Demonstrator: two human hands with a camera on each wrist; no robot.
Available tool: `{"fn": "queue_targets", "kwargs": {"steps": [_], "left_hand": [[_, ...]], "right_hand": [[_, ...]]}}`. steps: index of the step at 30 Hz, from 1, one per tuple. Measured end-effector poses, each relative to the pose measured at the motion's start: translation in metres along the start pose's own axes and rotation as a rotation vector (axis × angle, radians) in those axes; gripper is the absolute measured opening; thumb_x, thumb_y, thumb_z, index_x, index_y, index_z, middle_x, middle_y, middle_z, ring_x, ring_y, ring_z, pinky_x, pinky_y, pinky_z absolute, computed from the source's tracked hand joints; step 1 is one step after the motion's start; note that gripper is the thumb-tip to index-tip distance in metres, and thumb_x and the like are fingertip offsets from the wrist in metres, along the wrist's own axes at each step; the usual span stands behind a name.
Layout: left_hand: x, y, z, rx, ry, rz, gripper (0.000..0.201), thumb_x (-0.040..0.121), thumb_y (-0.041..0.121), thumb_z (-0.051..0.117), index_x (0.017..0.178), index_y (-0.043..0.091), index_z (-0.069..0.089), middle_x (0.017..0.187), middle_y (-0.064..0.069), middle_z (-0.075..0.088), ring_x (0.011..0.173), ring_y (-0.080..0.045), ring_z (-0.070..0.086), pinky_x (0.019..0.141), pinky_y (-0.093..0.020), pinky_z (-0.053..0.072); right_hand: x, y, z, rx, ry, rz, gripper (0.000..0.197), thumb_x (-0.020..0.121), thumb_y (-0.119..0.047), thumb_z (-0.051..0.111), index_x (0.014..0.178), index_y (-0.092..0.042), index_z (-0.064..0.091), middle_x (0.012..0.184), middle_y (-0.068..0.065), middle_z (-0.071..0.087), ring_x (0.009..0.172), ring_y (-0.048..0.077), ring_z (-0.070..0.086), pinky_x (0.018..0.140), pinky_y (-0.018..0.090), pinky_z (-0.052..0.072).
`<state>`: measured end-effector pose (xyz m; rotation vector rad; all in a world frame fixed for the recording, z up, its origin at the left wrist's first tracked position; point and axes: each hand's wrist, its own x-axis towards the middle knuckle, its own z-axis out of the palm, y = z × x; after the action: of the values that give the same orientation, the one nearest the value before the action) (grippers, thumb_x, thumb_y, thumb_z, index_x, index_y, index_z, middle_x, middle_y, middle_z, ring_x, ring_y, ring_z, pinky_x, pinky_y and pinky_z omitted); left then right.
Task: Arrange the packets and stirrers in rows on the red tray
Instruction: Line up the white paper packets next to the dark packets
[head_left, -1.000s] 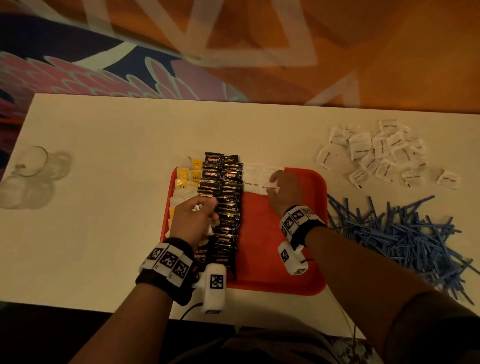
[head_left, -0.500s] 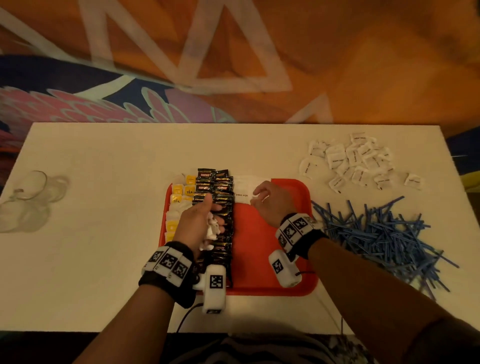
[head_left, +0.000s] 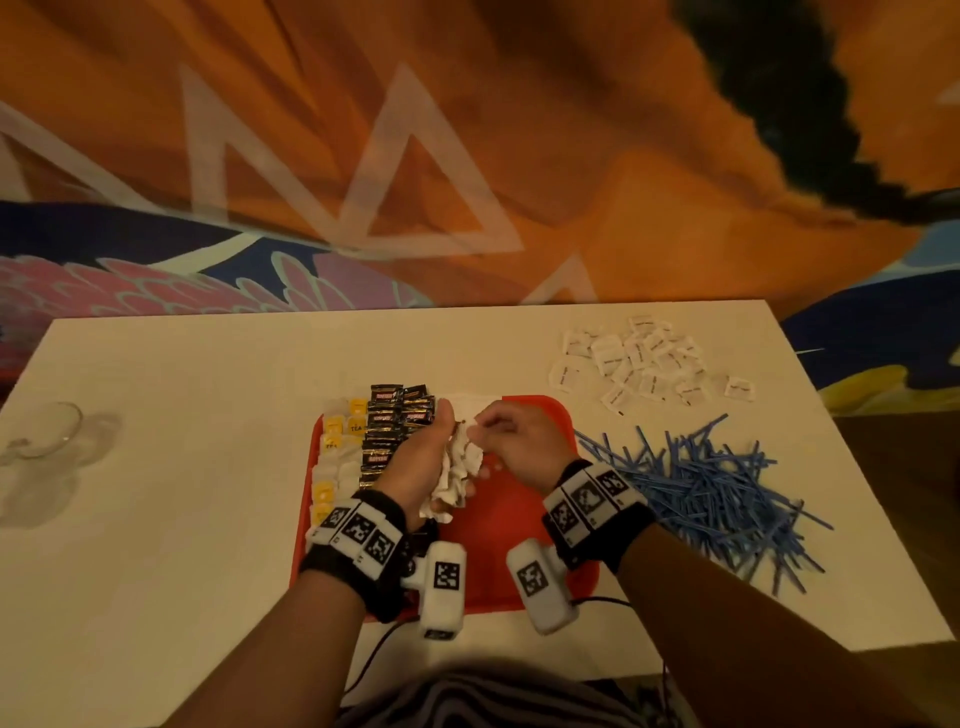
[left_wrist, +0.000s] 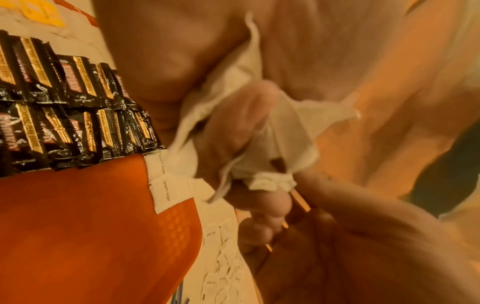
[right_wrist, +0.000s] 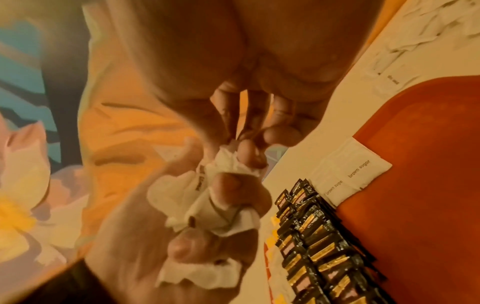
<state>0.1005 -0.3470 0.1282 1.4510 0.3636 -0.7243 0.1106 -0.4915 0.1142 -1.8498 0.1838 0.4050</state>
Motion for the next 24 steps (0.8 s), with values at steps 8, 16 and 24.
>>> {"fn": "queue_targets", "kwargs": {"steps": [8,16,24], "left_hand": [[-0.002,-0.012,-0.006,0.099,0.098,0.157,0.019,0.091,0.036,0.068,0.099,0.019,0.073,0.059,-0.007,0.062,0.046,-0.019,0.052,0.042,-0.021,0.036],[-0.001,-0.009,-0.006,0.076,0.205,0.242,0.010,0.091,0.024,0.071,0.098,0.017,0.073,0.065,-0.001,0.065,0.044,-0.012,0.052,0.037,-0.019,0.032],[0.007,-0.015,-0.011,0.126,0.209,0.213,0.016,0.086,0.028,0.077,0.097,0.018,0.071,0.065,-0.010,0.065,0.059,-0.025,0.050,0.046,-0.023,0.031]], "right_hand": [[-0.006,0.009,-0.015,0.139,0.108,0.056,0.011,0.090,-0.014,0.068,0.082,-0.017,0.061,0.074,0.005,0.069,0.056,0.023,0.064,0.073,0.046,0.055],[-0.011,0.015,-0.022,0.177,0.190,0.016,0.012,0.087,-0.014,0.072,0.080,-0.021,0.066,0.085,0.012,0.072,0.056,0.019,0.062,0.065,0.036,0.051],[-0.013,0.010,-0.018,0.236,0.309,-0.024,0.013,0.086,-0.022,0.073,0.086,-0.010,0.067,0.069,0.006,0.071,0.055,0.011,0.063,0.056,0.025,0.048]]}}
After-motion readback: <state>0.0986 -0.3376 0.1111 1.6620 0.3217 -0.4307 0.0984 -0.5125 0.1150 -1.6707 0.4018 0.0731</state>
